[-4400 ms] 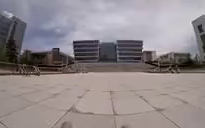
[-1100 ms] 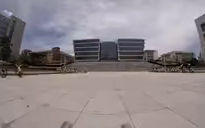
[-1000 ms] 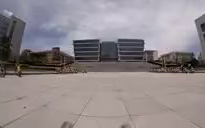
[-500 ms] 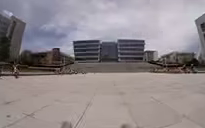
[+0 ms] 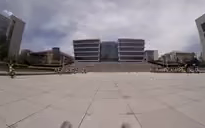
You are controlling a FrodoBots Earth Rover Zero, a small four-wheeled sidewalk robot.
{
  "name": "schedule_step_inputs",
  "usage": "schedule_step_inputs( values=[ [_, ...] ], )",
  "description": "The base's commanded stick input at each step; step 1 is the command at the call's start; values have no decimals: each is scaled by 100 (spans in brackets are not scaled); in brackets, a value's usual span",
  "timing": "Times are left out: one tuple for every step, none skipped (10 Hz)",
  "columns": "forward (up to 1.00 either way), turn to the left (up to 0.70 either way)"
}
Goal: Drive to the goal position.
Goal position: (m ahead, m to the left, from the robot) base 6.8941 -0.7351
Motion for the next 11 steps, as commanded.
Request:
schedule_step_inputs(
  values=[
    [70,0],
    [70,0],
    [70,0],
    [70,0],
    [70,0],
    [70,0],
    [70,0],
    [70,0],
    [70,0],
    [70,0],
    [70,0]
  ],
)
